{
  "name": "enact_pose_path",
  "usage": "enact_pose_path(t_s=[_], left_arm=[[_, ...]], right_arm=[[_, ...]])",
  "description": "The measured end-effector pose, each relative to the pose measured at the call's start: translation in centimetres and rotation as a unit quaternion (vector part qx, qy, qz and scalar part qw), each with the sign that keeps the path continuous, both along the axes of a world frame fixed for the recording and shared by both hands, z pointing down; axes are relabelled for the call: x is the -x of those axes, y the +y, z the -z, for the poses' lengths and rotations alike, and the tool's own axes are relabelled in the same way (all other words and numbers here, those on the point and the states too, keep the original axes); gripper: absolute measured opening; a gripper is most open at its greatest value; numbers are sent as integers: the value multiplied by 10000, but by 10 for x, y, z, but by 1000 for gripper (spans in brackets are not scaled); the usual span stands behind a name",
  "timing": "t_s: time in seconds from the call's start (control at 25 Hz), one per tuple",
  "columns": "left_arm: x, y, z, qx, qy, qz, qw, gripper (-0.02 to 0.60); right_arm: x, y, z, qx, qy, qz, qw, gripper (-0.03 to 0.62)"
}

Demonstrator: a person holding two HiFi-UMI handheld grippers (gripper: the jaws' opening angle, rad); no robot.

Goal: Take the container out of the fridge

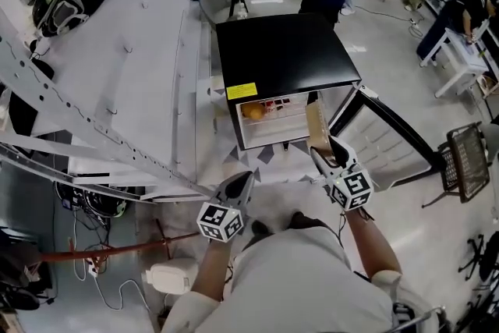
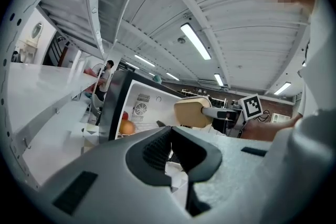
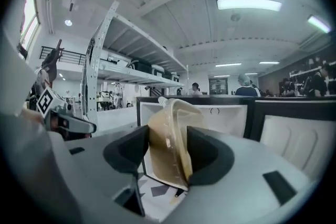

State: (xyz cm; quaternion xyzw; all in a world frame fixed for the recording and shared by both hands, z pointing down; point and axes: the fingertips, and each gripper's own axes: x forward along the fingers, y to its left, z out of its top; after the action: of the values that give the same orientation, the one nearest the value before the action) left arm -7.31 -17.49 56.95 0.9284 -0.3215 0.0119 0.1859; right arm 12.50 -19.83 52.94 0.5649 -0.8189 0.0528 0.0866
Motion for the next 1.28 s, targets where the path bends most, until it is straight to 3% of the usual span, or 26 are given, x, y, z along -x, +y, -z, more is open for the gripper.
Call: enact_pose_path(t_s=[0.32,0.8,1.28], left_arm=[[-35,7,25,-122,92,59,9999,5],[-87,35,62,-297,206,380,9986,5],[-94,66,78,-482,89,839,9953,5]], right_arm=[[-34,29,30,-241,-610,97,9978,233],[-79,54,64,-410,-1124,607,9910,232],[-100,77,74,-512,-1341,1158,9828,230]])
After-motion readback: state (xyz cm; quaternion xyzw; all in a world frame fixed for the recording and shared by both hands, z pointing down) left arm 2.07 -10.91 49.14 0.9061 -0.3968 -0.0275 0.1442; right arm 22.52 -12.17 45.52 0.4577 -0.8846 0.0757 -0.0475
